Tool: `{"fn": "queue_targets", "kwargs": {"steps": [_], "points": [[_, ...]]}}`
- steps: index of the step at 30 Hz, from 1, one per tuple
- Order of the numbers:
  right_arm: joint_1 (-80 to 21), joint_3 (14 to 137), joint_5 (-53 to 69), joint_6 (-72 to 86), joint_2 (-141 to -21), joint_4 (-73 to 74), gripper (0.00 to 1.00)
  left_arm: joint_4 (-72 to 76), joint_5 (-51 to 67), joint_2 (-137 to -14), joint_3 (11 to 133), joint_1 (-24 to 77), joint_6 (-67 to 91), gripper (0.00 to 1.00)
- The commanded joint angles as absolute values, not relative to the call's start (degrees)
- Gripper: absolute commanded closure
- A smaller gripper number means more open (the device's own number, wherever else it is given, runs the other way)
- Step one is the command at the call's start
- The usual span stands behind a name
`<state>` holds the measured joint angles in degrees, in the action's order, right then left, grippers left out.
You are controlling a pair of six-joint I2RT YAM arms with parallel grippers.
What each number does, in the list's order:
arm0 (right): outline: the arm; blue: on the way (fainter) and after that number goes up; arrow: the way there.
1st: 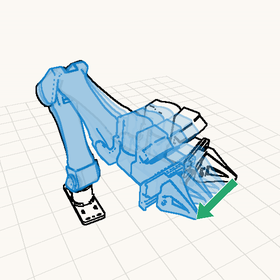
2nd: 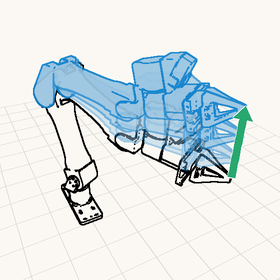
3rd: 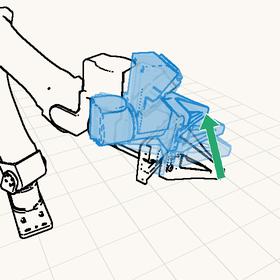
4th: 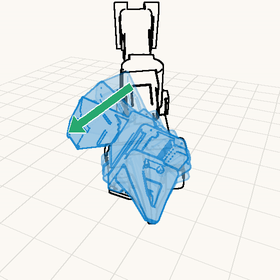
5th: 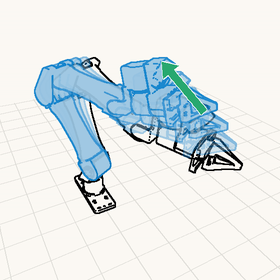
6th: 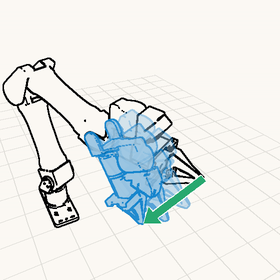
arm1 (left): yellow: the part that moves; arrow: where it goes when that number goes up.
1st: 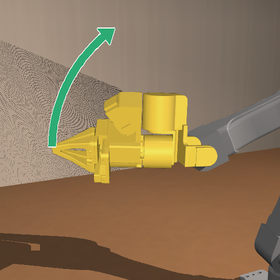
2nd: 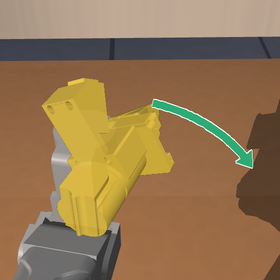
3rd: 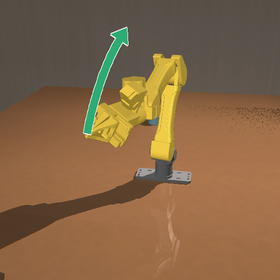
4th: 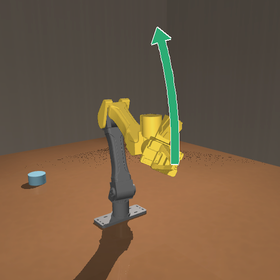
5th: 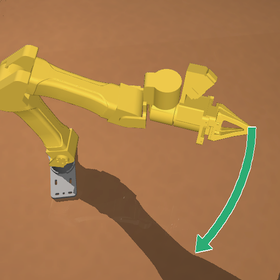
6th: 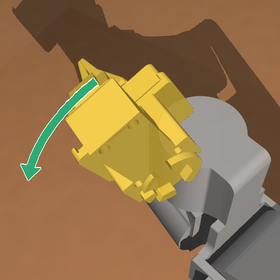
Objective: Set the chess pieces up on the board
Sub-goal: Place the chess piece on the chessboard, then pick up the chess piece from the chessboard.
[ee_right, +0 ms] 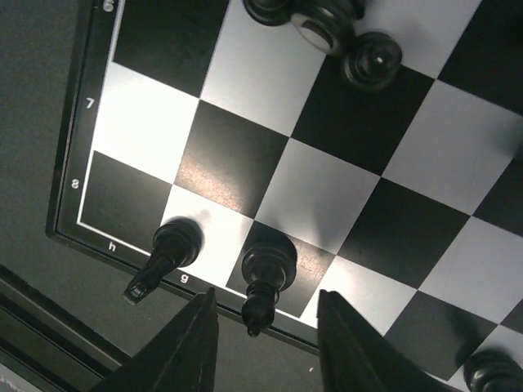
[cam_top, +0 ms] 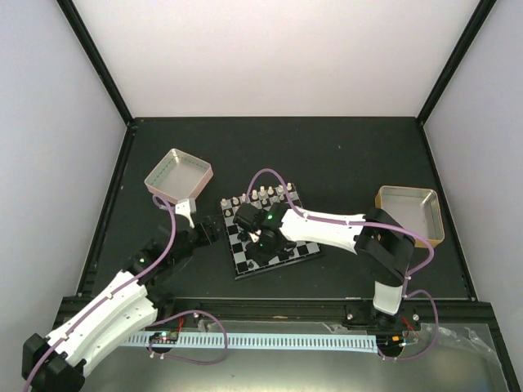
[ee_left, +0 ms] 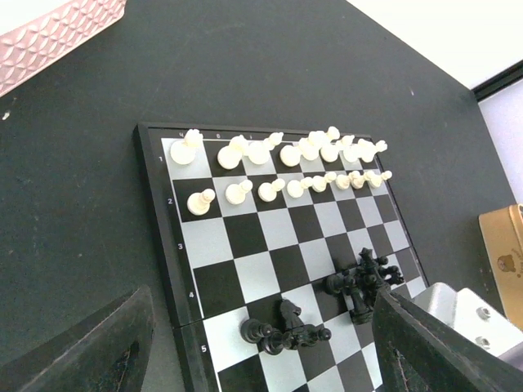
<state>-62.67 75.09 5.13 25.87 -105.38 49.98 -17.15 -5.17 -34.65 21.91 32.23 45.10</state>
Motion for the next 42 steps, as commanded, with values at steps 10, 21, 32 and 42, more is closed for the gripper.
{"fn": "queue_targets", "kwargs": {"steps": [10, 21, 32, 42], "points": [[-56.78, 70.38, -3.93, 32.48, -93.49, 43.78, 0.6, -14.97, -2.31, -35.77, 21.49, 31.62, 43.09, 0.24], [-48.61, 69.76, -1.42, 25.73, -97.88, 41.49, 0.63, -13.8, -1.67, -37.29, 21.88, 31.63, 42.71, 0.24], [-48.68, 74.34, -1.75, 25.66, -103.38, 44.86, 0.79, -13.97, -1.68, -37.39, 21.97, 31.56, 42.74, 0.24], [-48.63, 79.59, -0.3, 24.21, -108.95, 50.26, 0.78, -14.93, -2.34, -37.07, 23.11, 31.51, 41.68, 0.24]]}}
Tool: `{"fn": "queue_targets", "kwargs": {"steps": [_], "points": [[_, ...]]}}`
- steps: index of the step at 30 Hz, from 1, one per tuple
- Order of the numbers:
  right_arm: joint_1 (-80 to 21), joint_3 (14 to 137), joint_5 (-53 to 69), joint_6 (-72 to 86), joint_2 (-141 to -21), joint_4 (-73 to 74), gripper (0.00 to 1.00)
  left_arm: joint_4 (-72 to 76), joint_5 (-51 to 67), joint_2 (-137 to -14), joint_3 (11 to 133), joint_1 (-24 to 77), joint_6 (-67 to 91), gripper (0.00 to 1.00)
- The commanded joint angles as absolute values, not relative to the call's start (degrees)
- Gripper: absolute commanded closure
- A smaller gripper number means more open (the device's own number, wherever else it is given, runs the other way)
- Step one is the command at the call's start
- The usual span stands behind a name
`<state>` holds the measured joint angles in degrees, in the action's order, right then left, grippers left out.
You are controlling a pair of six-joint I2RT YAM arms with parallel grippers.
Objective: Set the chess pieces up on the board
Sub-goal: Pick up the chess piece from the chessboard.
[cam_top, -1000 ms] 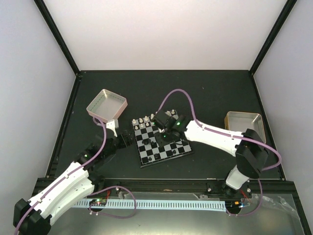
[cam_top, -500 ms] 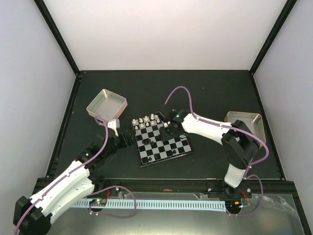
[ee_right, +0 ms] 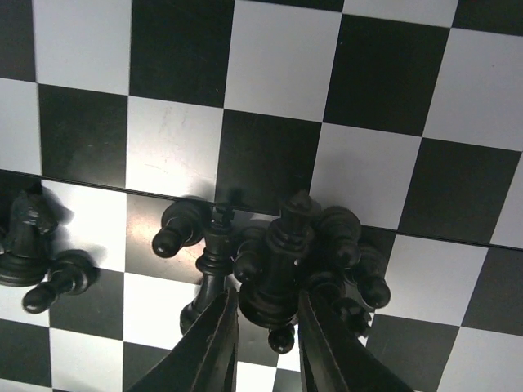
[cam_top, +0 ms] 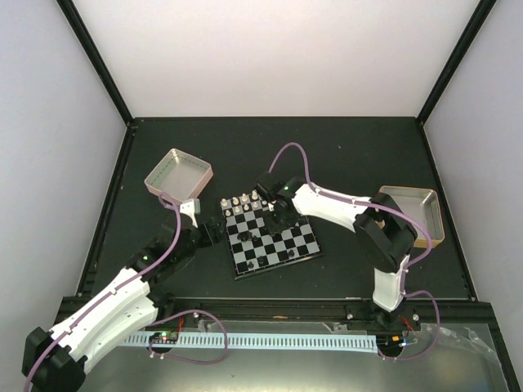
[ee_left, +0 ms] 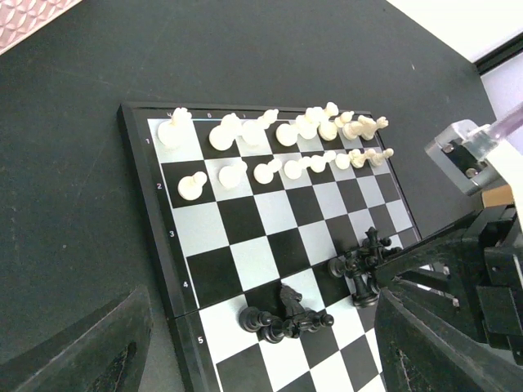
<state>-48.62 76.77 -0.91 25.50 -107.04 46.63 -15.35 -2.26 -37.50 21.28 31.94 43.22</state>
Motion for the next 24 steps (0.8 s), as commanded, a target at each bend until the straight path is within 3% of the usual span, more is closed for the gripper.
{"fn": "queue_targets", "kwargs": {"steps": [1, 10, 16, 24], "points": [[-48.64, 80.35, -0.27, 24.03, -109.69, 51.25, 0.77, -14.95, -2.47, -36.89, 23.18, 31.55, 41.66, 0.24], [-48.69, 85.01, -0.09, 23.52, -113.54, 55.61, 0.74, -15.12, -3.5, -35.41, 23.5, 31.46, 41.12, 0.24], [-48.63, 85.07, -1.01, 23.44, -113.01, 55.16, 0.89, -15.21, -3.35, -36.21, 24.34, 31.33, 40.28, 0.23], [-48.62, 79.41, -0.86, 22.78, -103.03, 48.56, 0.88, -14.06, -0.76, -36.21, 24.35, 31.23, 39.58, 0.23]]}}
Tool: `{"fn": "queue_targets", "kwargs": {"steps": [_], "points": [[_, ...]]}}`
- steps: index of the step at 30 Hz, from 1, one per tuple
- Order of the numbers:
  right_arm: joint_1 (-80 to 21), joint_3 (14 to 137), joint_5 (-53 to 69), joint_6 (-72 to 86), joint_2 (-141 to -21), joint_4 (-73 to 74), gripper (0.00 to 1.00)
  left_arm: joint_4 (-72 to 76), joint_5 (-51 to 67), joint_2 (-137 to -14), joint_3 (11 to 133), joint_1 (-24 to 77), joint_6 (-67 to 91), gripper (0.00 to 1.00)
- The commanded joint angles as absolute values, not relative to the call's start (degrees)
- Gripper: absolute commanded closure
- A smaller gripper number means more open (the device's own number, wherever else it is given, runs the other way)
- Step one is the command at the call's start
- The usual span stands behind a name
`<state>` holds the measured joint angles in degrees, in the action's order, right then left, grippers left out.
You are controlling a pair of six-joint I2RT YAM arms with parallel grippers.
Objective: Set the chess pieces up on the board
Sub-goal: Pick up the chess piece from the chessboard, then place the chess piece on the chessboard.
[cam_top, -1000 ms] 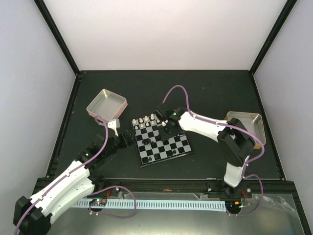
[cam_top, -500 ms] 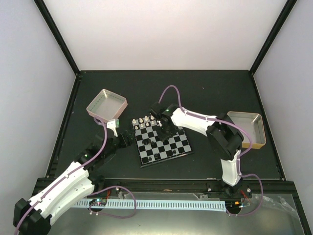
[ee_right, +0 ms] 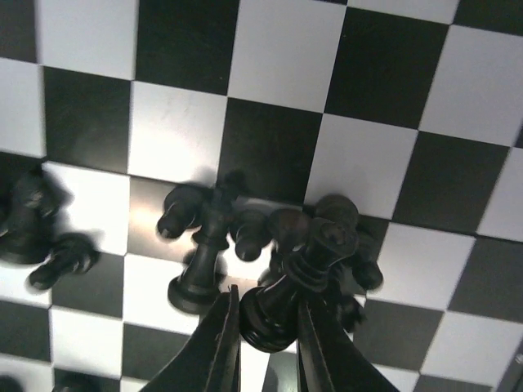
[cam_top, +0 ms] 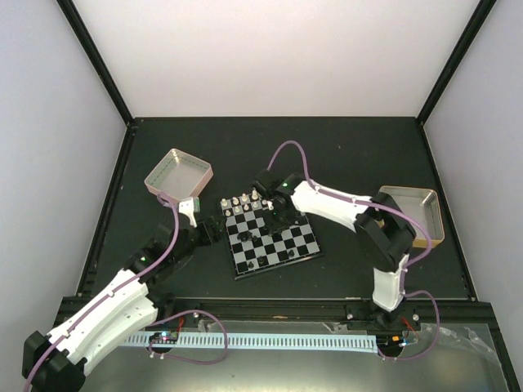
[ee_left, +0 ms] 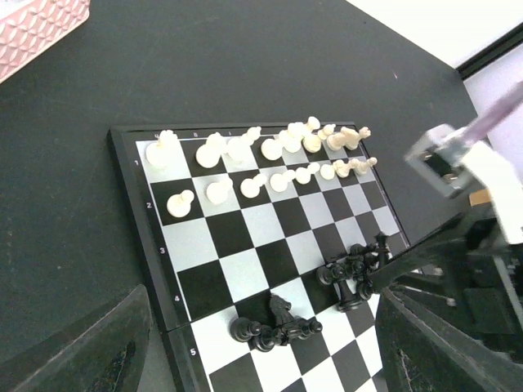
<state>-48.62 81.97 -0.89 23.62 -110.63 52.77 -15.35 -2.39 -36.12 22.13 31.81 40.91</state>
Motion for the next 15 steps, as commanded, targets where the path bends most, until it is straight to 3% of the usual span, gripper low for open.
{"fn": "queue_targets", "kwargs": {"steps": [1, 8, 15], "points": [[-48.55, 78.28, -0.79, 22.3, -101.43, 47.29, 0.87, -13.75, 0.07, -36.21, 24.35, 31.25, 39.55, 0.23], [-48.57, 67.39, 2.65, 15.15, -87.63, 33.04, 0.87, -7.36, 11.48, -36.45, 25.88, 31.27, 39.21, 0.23], [-48.61, 52.53, 12.62, 6.69, -69.0, 9.68, 0.87, 0.96, 24.63, -37.82, 29.54, 31.14, 42.0, 0.22]]}}
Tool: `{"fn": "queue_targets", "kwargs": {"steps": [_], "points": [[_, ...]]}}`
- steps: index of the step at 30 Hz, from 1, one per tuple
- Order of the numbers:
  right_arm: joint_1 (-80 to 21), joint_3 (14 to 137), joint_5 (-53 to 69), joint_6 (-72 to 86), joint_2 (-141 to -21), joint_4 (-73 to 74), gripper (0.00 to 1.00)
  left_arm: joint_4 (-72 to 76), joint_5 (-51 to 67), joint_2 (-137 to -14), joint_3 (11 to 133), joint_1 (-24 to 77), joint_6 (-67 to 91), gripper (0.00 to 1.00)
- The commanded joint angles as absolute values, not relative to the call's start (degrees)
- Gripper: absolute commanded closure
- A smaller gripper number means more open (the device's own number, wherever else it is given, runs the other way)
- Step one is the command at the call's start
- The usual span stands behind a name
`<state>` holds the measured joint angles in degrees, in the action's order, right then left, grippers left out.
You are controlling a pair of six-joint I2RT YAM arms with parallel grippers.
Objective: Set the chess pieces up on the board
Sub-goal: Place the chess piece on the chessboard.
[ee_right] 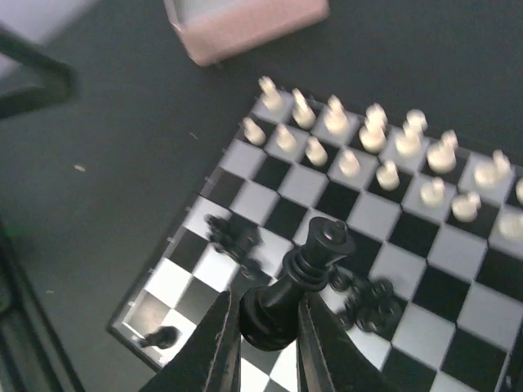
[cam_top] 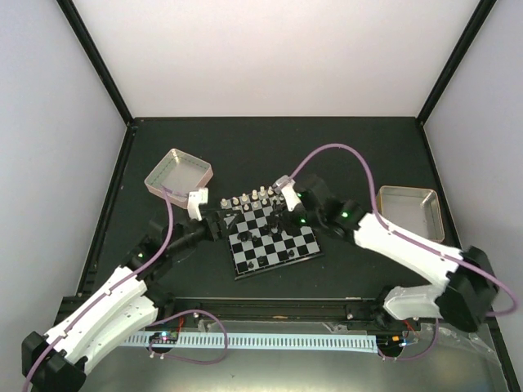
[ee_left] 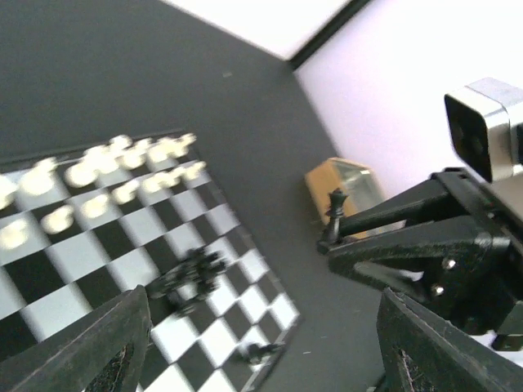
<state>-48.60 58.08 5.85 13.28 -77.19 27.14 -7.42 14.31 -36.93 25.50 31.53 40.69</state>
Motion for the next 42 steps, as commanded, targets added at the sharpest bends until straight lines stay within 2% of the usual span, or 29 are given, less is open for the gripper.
{"fn": "queue_targets", "kwargs": {"steps": [1, 8, 14, 18, 22, 25, 31, 37, 42], "points": [[-48.6, 50.73, 13.94, 5.7, -66.94, 6.37, 0.87, 2.66, 26.72, -38.4, 30.06, 31.19, 42.74, 0.22], [-48.63, 45.8, 21.76, -1.05, -60.66, -1.75, 0.85, 7.73, 42.49, -45.83, 37.62, 31.47, 47.32, 0.22], [-48.66, 43.17, 26.56, -2.39, -58.14, -5.68, 0.84, 9.68, 46.49, -49.47, 40.37, 32.15, 48.88, 0.24], [-48.65, 44.25, 28.07, -3.64, -58.53, -2.33, 0.83, 7.16, 46.14, -51.2, 41.48, 32.47, 47.29, 0.31], [-48.65, 46.89, 28.9, -6.73, -59.71, 4.48, 0.83, -0.79, 46.47, -54.24, 45.15, 32.82, 43.0, 0.44], [-48.67, 48.55, 29.34, -8.64, -60.66, 7.99, 0.83, -6.52, 47.39, -56.54, 48.45, 32.93, 38.77, 0.47], [-48.66, 49.3, 29.26, -9.73, -61.42, 10.45, 0.83, -22.05, 48.72, -62.05, 55.83, 32.92, 28.4, 0.57], [-48.64, 49.73, 28.56, -9.89, -62.39, 11.53, 0.83, -30.86, 51.39, -66.43, 60.03, 33.13, 22.3, 0.72], [-48.68, 50.68, 27.74, -10.18, -63.34, 12.8, 0.84, -33.74, 51.61, -67.7, 61.2, 33.22, 19.46, 0.75]]}}
